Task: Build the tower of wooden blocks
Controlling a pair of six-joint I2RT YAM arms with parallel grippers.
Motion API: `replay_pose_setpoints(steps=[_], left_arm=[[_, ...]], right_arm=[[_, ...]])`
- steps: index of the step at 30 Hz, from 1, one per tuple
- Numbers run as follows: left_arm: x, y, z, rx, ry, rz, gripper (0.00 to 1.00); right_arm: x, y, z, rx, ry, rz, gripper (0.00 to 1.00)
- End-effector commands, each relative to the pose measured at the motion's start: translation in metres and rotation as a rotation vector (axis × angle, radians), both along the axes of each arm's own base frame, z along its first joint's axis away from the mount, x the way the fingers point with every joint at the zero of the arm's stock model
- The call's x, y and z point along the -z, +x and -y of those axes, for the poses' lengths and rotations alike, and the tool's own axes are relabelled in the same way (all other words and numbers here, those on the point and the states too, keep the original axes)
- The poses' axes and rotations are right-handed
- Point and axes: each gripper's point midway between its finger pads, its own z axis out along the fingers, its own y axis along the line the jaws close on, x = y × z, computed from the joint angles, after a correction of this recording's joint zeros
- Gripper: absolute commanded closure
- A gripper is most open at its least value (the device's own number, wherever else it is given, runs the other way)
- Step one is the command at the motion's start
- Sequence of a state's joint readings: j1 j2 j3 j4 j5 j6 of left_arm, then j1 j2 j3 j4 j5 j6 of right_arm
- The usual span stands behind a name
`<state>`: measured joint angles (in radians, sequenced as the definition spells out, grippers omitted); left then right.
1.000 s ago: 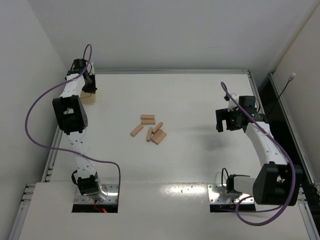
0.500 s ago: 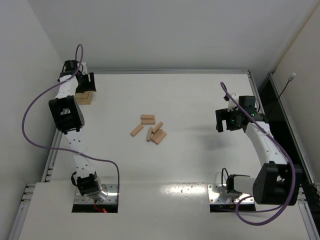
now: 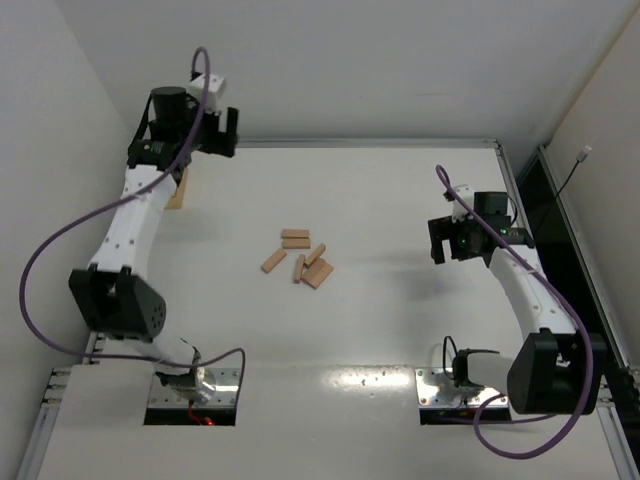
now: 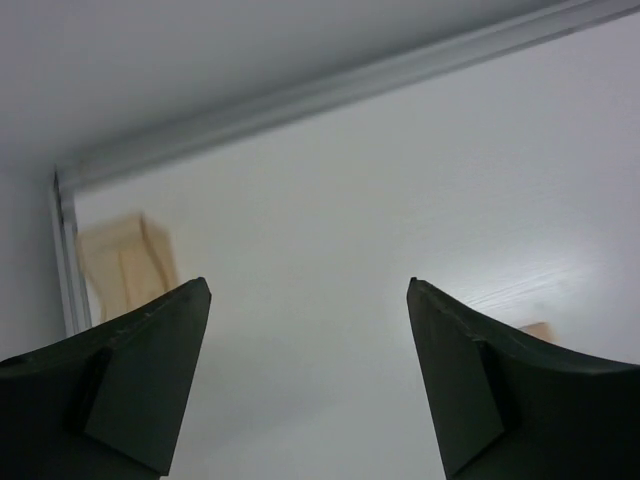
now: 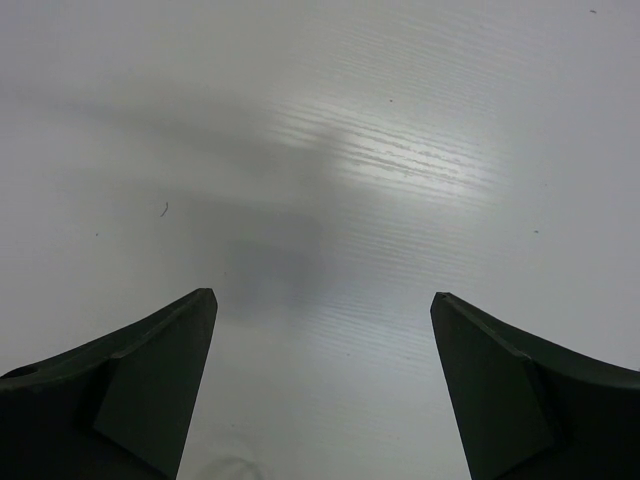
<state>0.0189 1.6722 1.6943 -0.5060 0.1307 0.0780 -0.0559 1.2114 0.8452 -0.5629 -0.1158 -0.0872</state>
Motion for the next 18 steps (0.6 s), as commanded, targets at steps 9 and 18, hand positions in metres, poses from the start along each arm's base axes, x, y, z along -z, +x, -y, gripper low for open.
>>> replay_pose_setpoints(steps=[9,18], left_arm=[[0.096,-0.126,0.174,0.623,0.138,-0.291,0.27],[0.183,-0.16,0.198,0.921,0.337,-0.491,0.13]], right_arm=[[-0.077,0.045,-0.013,-0.17,-0.134,0.224,0.14],[-0.062,0.028,-0.02,-0.178,-0.07,0.197,0.14]])
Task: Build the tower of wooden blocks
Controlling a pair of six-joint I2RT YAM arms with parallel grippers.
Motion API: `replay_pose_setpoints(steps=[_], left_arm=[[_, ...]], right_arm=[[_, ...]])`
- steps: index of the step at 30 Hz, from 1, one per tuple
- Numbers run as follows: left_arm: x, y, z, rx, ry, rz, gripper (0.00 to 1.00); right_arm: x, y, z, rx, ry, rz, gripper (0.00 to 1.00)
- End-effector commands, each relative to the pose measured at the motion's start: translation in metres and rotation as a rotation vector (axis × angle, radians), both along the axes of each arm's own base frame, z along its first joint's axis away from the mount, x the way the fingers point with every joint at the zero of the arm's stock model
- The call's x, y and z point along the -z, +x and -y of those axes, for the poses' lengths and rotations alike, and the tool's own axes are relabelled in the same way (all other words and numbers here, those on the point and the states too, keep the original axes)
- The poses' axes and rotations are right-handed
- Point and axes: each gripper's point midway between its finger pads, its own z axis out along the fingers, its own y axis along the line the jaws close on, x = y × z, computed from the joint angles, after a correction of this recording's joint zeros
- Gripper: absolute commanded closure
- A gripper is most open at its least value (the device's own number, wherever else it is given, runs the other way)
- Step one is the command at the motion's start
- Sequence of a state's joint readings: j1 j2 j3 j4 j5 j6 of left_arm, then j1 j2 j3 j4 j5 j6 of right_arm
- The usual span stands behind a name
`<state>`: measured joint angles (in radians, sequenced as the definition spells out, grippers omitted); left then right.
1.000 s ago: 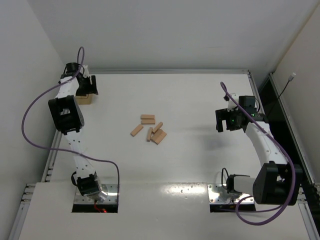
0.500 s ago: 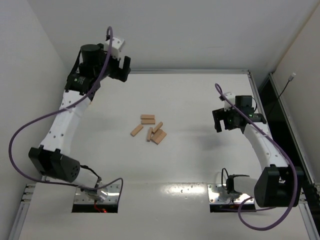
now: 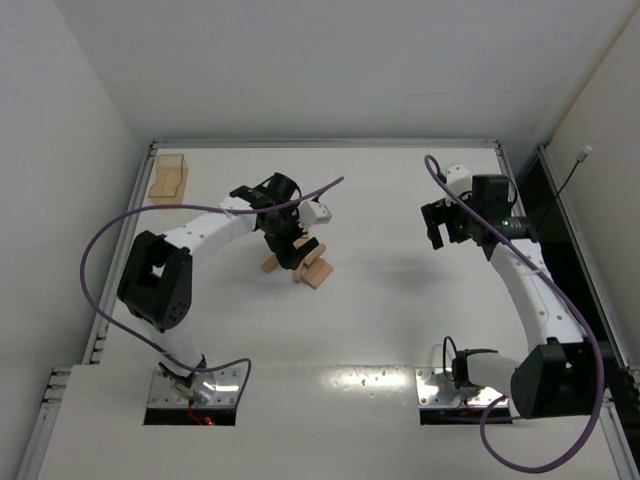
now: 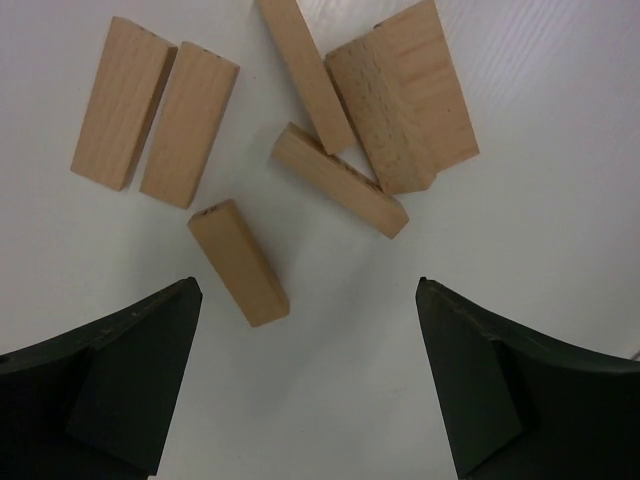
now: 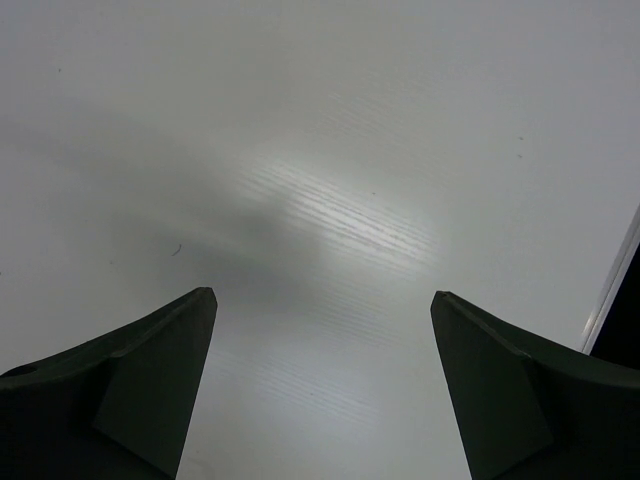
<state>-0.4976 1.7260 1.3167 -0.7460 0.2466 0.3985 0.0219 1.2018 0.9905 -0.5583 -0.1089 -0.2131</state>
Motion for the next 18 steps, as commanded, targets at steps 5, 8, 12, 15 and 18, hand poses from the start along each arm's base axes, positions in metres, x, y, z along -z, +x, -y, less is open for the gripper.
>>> replay_pose_setpoints(steps=[5,8,12,15,18], left_arm=[[-0.007,0.041,0.003,0.172,0.06,0.155,0.13],[-0.012,0.064,0.003,0.176,0.087,0.255,0.13],[-0.005,0.084,0.0,0.211,0.129,0.301,0.13],[0.007,0.095,0.005,0.24,0.147,0.289,0.13],[0.012,0.109,0.004,0.245,0.149,0.292,0.13]], right_arm=[[0.002,-0.012,0.0,-0.004,0.021,0.014,0.14],[0.003,-0.014,0.003,0.005,0.021,0.014,0.14],[0.011,-0.018,0.003,0.005,0.021,-0.005,0.14],[0.012,-0.018,0.005,0.021,0.028,-0.007,0.14],[0.012,-0.018,0.006,0.021,0.028,-0.007,0.14]])
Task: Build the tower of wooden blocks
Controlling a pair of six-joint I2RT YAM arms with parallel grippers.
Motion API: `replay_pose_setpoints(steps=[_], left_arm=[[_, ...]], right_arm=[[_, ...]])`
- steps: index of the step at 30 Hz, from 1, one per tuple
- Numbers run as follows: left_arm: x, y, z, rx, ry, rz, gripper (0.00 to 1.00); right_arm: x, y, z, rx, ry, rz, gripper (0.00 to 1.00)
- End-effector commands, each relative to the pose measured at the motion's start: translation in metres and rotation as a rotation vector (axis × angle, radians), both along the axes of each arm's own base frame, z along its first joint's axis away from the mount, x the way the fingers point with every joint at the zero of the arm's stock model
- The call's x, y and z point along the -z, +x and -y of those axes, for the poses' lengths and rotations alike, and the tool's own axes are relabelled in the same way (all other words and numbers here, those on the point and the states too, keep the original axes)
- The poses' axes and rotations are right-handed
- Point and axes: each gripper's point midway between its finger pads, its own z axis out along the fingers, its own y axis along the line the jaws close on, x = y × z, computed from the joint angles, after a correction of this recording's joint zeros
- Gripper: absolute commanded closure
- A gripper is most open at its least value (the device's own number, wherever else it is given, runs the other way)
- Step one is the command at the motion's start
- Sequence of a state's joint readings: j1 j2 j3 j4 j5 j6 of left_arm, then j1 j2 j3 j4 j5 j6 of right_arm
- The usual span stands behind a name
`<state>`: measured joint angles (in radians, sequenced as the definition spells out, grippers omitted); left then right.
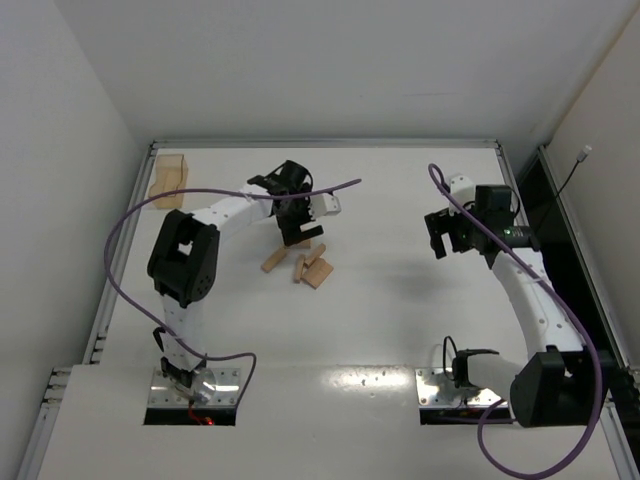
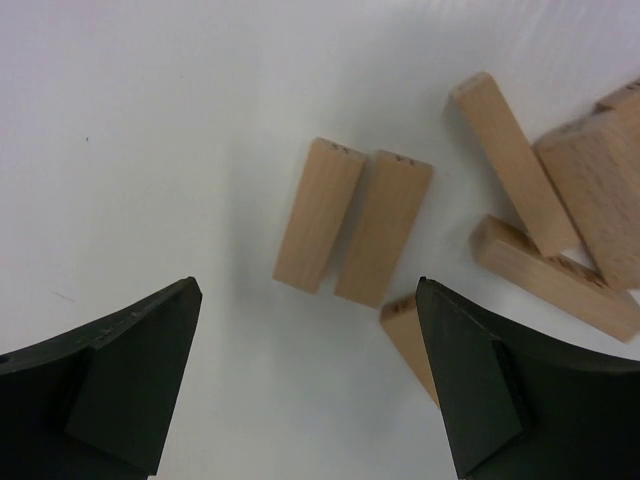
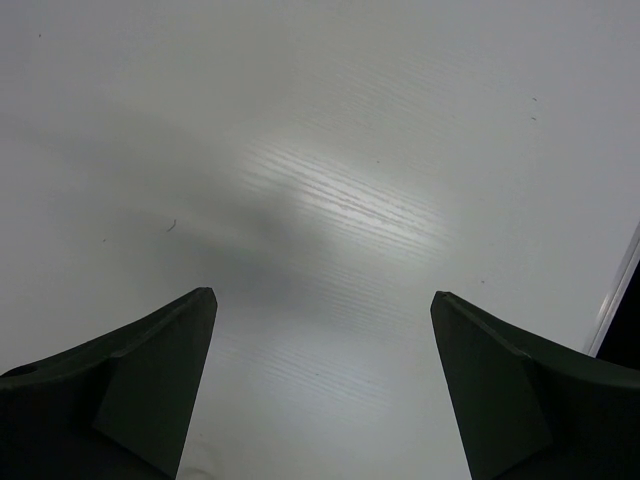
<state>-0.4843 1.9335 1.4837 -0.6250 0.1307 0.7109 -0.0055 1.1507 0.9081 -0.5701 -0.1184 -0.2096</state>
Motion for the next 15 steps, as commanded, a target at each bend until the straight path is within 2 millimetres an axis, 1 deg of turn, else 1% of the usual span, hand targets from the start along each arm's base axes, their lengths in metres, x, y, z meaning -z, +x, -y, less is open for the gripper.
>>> replay_pose_setpoints(steps=[1,2,3,5,6,7,8,9,10,11,13,15], left_arm=[[0.001,0.027,0.001,0.037,0.005,0.048,0.13],[0.003,0.029,0.002,0.037,0.007,0.045,0.13],[0.006,0.033,-0.001,0.028,0.008,0.043,0.13],[0.016,0.034,0.0,0.028,0.017,0.025,0.16],[0.012,0.038,0.002,0.028,0.011,0.037,0.16],[0.017,0.037,0.003,0.032,0.011,0.018,0.16],[0.017,0.038,0.0,0.027,0.001,0.014,0.17],[0.022,0.038,0.0,0.027,0.005,0.005,0.18],[0.026,0.037,0.0,0.027,0.008,-0.003,0.18],[0.026,0.039,-0.004,0.018,0.008,-0.003,0.22],[0.035,0.04,-0.004,0.018,0.013,-0.013,0.25],[0.038,0.042,-0.003,0.01,0.008,-0.013,0.3]], right_arm=[[-0.008,0.003,-0.002,-0.002,0.019,0.037,0.14],[-0.008,0.003,-0.002,-0.002,0.019,0.037,0.14],[-0.008,0.003,0.001,0.007,0.018,0.037,0.14],[-0.004,0.001,0.0,0.001,0.025,0.028,0.14],[-0.004,0.001,0.0,0.001,0.025,0.028,0.14],[-0.004,0.001,0.0,0.001,0.025,0.028,0.14],[-0.004,0.001,0.0,0.001,0.025,0.028,0.14],[-0.004,0.001,0.0,0.001,0.025,0.028,0.14],[-0.004,0.001,0.002,0.01,0.025,0.028,0.14],[-0.004,0.001,0.002,0.01,0.025,0.028,0.14],[-0.002,0.001,0.002,0.01,0.025,0.019,0.14],[-0.002,0.001,0.002,0.01,0.025,0.019,0.14]])
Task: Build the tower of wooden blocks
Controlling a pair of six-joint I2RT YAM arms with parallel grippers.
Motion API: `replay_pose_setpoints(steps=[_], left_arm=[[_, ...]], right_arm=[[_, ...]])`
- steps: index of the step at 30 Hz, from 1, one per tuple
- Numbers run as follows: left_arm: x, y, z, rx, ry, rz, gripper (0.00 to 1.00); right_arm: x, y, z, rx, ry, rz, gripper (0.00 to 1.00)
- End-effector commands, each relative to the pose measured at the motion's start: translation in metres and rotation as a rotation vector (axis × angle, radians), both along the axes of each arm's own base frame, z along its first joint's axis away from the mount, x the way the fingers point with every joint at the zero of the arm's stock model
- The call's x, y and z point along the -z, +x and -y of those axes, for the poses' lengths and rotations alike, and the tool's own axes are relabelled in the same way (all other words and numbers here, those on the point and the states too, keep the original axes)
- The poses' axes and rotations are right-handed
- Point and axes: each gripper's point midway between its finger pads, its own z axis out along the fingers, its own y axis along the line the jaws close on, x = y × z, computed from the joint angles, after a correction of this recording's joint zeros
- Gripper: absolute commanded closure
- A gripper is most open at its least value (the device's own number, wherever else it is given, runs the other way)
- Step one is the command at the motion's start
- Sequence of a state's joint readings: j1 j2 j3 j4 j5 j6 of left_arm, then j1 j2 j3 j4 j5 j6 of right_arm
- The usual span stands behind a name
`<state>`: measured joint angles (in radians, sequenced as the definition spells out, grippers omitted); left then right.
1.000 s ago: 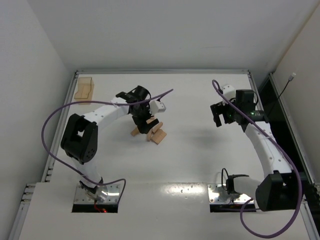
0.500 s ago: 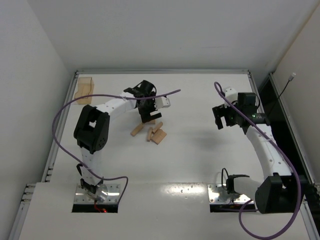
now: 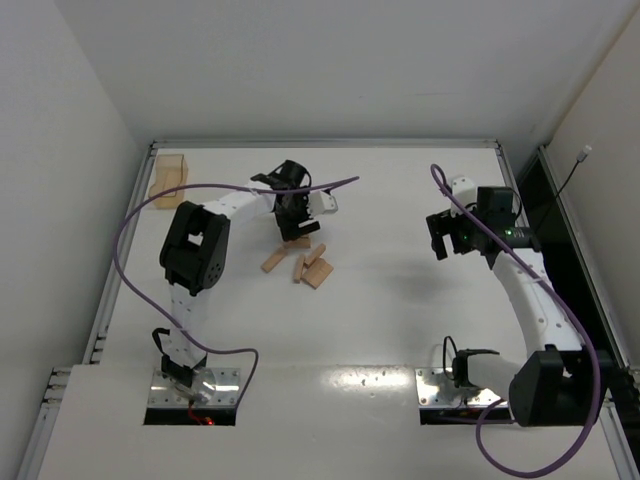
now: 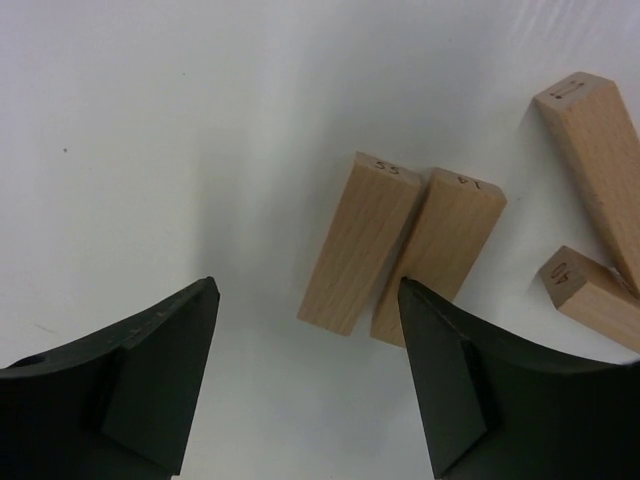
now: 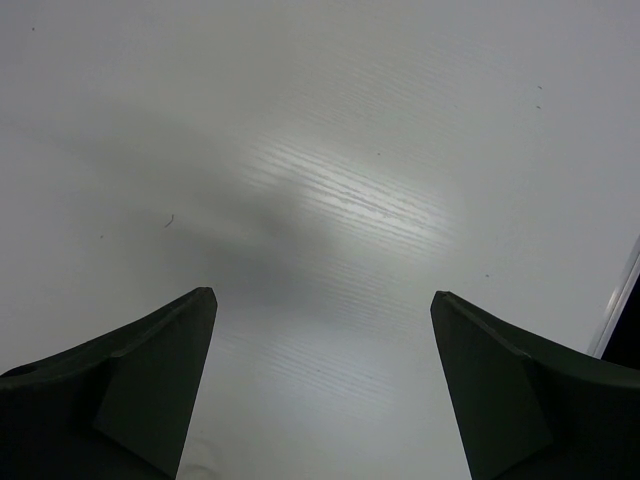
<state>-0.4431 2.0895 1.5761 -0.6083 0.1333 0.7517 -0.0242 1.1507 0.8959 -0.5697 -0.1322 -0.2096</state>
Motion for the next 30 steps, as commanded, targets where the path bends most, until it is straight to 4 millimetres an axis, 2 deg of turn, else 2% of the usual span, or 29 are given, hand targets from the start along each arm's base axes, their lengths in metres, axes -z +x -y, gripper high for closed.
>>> replay_pose_setpoints(steps=[1,4,9,11,19,21,22,23,25,26,29,30], left_arm=[[0.002,0.012,0.004,0.005,-0.028,0.013,0.32],[0.014,0.013,0.005,0.004,-0.024,0.004,0.4],[0.024,0.018,0.002,-0.005,-0.02,-0.005,0.42],[0.022,0.023,0.005,-0.005,-0.025,0.005,0.43],[0.026,0.005,0.014,0.012,-0.062,-0.067,0.48],[0.035,-0.009,0.02,0.035,-0.056,-0.101,0.48],[0.033,-0.011,0.022,0.04,-0.052,-0.087,0.44],[0.038,-0.018,0.017,0.036,-0.04,-0.092,0.35],[0.039,-0.026,0.022,0.074,-0.024,-0.057,0.28],[0.038,-0.022,0.022,0.071,-0.022,-0.041,0.28],[0.042,-0.028,0.026,0.097,-0.002,-0.042,0.26],[0.044,-0.026,0.027,0.106,0.002,-0.042,0.31]], right_arm=[[-0.004,0.004,-0.001,0.001,0.015,0.022,0.14],[-0.001,0.004,-0.002,-0.005,0.022,0.012,0.14],[0.002,0.005,-0.002,-0.005,0.022,0.003,0.14],[0.002,0.005,-0.002,-0.005,0.022,0.003,0.14],[0.004,0.005,-0.002,-0.005,0.023,-0.006,0.14],[0.004,0.005,-0.001,-0.002,0.03,-0.006,0.14],[0.004,0.005,-0.001,-0.002,0.03,-0.006,0.14],[0.004,0.005,-0.001,-0.002,0.03,-0.006,0.14],[0.004,0.005,-0.001,-0.002,0.03,-0.006,0.14],[0.004,0.005,-0.001,-0.002,0.03,-0.006,0.14],[0.005,0.003,-0.001,-0.002,0.03,-0.015,0.14],[0.005,0.003,-0.001,-0.002,0.03,-0.015,0.14]])
